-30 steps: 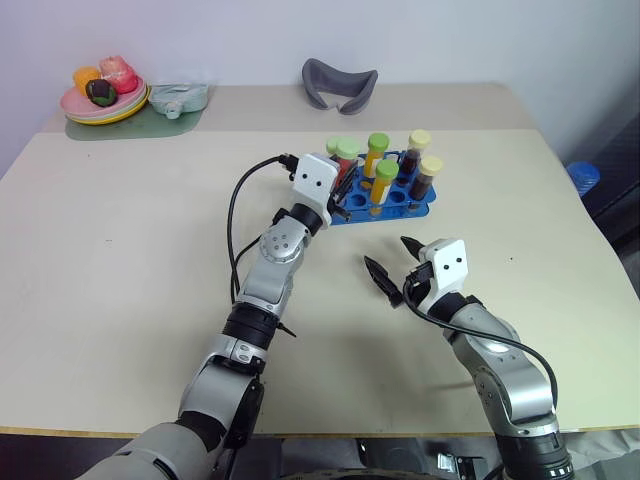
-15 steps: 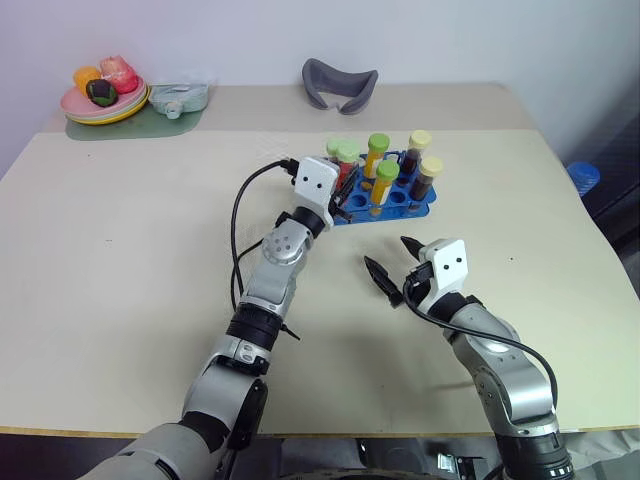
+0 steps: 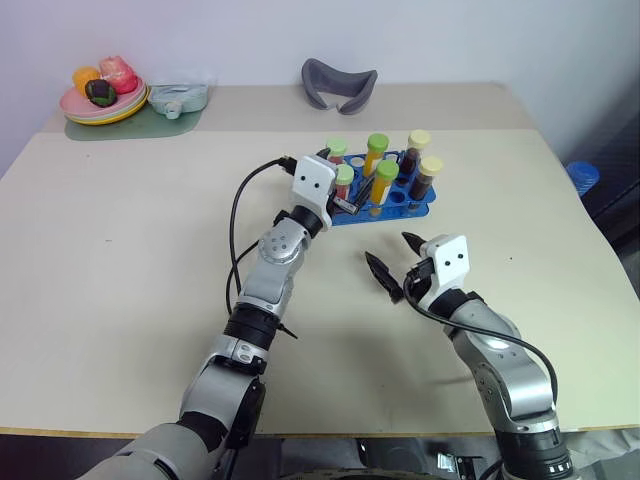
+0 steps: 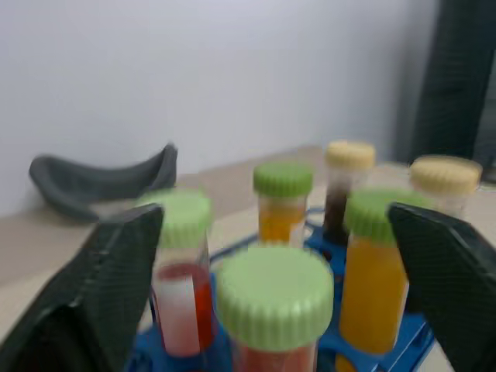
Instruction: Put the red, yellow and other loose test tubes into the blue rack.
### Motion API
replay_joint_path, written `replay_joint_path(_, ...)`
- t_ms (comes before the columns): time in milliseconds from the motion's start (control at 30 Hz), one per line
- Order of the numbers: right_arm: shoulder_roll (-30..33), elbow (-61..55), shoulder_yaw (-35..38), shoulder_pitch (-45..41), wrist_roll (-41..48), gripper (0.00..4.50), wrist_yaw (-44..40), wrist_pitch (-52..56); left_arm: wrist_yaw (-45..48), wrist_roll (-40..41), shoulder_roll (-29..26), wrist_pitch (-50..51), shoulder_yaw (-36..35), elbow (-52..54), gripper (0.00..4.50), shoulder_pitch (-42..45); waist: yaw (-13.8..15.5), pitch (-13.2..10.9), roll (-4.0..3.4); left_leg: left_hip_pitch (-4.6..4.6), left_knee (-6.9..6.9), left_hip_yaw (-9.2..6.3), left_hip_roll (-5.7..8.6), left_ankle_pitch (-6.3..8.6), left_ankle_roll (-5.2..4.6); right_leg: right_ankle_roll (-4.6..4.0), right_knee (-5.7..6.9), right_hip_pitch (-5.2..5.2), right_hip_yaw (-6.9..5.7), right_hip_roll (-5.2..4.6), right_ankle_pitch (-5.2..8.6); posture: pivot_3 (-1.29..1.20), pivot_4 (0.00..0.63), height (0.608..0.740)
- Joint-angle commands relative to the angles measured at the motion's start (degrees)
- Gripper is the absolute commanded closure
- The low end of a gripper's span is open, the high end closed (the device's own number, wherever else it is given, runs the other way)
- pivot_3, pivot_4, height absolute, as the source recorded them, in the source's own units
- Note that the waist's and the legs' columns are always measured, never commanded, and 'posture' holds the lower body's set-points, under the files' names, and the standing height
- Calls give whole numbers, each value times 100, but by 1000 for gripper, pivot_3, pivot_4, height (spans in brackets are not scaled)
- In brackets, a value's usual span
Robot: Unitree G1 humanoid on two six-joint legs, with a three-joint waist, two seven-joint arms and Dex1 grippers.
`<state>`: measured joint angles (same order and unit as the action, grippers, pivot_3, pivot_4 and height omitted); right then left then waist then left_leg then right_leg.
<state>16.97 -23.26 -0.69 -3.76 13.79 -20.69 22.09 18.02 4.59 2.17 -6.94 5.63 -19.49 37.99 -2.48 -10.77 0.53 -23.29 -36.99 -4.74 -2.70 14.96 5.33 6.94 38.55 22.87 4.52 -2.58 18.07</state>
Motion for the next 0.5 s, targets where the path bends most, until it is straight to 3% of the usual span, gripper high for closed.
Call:
replay_joint_path(33, 253, -193, 391, -159, 239, 294, -204, -10, 217, 357, -210, 427, -125, 1091, 35, -407, -5, 0, 0, 0, 0, 0, 0, 0, 0, 0, 0, 0, 0, 0, 0, 0, 150, 740)
replay_joint_path(267, 1345, -156, 1195, -133, 911, 294, -1199, 236, 378, 976, -1050, 1716, -521, 3222, 35, -1435, 4, 0, -2, 1, -1, -1, -1, 1, -2, 0, -1, -5, -1, -1, 0, 0, 150, 740)
replay_joint_path(333, 1632, -75, 1428, -35, 1065, 294, -1449, 300, 549, 1213, -1522, 2158, -797, 3761, 35, -1844, -1, 0, -2, 3, -1, -1, -1, 2, -4, 0, -1, -7, 0, -1, 0, 0, 150, 740)
replay_joint_path(500, 2021, 207, 1778, 49, 1182, 294, -1728, 338, 793, 1598, -2413, 2800, -1478, 4393, 35, -2716, -10, 0, -4, 16, 0, -1, -2, 8, -13, -1, -4, -18, 1, 0, 1, 0, 150, 740)
